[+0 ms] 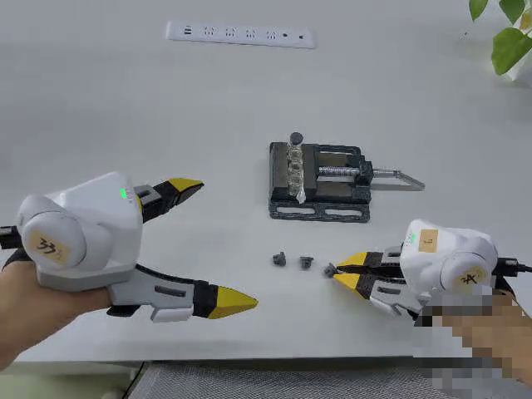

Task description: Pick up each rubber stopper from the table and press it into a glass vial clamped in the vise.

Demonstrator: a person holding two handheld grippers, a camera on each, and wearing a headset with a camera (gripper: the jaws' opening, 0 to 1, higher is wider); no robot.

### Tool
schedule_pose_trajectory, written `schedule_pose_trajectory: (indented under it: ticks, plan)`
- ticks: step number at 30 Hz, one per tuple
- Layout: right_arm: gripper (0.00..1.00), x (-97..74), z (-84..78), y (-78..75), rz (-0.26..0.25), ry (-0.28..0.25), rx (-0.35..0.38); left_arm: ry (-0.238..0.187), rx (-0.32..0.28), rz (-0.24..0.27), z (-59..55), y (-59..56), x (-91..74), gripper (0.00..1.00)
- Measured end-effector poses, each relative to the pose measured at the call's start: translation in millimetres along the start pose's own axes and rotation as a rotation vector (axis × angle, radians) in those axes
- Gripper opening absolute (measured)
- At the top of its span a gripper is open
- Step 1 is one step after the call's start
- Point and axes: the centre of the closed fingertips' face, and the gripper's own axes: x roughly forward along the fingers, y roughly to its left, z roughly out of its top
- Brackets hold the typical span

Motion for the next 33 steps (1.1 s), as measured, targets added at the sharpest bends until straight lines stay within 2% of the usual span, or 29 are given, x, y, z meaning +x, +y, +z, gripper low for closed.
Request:
schedule_pose_trajectory:
  ticks: [13, 27, 33]
  plan:
    - [0.0, -0.2, 3.2, -0.4, -0.008, 0.0, 0.001, -0.002, -0.001, -0.003, -0.2, 1.0, 1.0, 0.99]
    - [0.0, -1.9, 4.0, -2.2, -0.019, -0.008, 0.025, -0.007, 0.001, -0.004, 5.0, -1.8, 3.4, 0.99]
    - [0.0, -8.1, 7.1, -5.8, -0.035, -0.031, 0.048, -0.013, 0.006, 0.0, 9.3, -1.4, 3.7, 0.99]
